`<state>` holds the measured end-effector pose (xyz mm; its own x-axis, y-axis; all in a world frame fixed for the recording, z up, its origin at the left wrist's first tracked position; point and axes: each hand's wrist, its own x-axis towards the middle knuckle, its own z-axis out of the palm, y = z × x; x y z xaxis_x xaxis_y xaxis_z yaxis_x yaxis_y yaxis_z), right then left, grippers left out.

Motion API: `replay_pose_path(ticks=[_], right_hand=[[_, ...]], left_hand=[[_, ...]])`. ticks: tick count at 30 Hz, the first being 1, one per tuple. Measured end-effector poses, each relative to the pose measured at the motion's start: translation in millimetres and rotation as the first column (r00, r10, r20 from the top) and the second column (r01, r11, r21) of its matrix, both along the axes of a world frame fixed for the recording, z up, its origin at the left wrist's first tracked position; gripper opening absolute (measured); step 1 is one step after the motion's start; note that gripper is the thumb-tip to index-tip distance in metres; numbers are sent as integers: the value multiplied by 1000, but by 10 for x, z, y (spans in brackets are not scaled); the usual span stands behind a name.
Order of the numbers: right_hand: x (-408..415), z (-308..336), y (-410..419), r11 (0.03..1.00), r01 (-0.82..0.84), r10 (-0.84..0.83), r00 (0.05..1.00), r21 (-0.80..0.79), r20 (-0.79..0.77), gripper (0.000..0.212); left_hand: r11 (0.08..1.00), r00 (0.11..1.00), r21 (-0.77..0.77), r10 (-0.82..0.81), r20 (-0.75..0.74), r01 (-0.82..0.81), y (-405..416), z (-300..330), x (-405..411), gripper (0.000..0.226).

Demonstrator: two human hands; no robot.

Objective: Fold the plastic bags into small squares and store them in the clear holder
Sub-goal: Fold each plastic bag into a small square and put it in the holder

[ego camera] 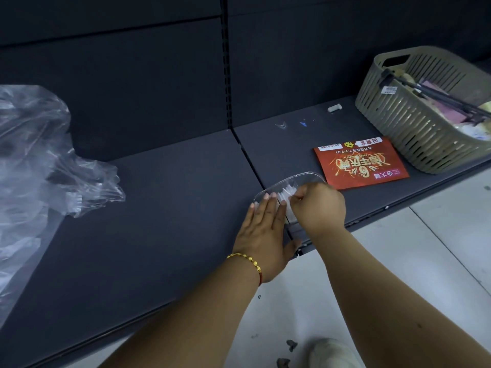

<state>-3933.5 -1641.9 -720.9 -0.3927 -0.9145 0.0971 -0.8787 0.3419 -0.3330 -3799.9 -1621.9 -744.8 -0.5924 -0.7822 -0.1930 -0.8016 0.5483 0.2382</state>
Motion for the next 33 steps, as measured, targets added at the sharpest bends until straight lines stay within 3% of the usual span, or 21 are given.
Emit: replay_pose_path(ticks=[4, 10, 15, 18, 21, 24, 26, 30, 33], right_hand=[[45, -132, 27, 993, 67, -72, 996, -96, -59, 21], [-19, -176, -13, 993, 116, -113, 990, 35, -80, 27], [143, -114, 7, 973, 179, -187, 982, -147, -42, 35], [541, 15, 15, 931, 104, -117, 993, -351, -16, 27], [1124, 15, 88, 920, -76, 105, 993, -384, 56, 32], [1700, -119, 219, 928, -304, 335, 934, -216, 122, 41], [2022, -172, 278, 901, -433, 418, 880, 19, 225, 49], [2515, -295, 311, 678, -610, 526, 792, 409, 310, 70], [2728, -409, 353, 575, -615, 578, 772, 539, 264, 73]], left_hand=[[999, 1000, 50, 13, 11, -14, -17, -34, -76, 78], [997, 1000, 77, -3, 17, 2, -50, -9, -99, 74], [996, 994, 69, 70, -79, -64, -30, 73, 182, 71], [977, 978, 72, 205, -32, -203, 35, 64, 628, 73], [933, 934, 71, 348, 77, -353, 159, 27, 1183, 85], [852, 850, 51, 511, 124, -520, 258, 52, 1789, 72], [802, 795, -23, 596, 118, -597, 312, 112, 2187, 69], [720, 722, -134, 691, 38, -681, 353, 209, 2847, 66], [658, 698, -261, 708, -103, -706, 251, 254, 3204, 57]])
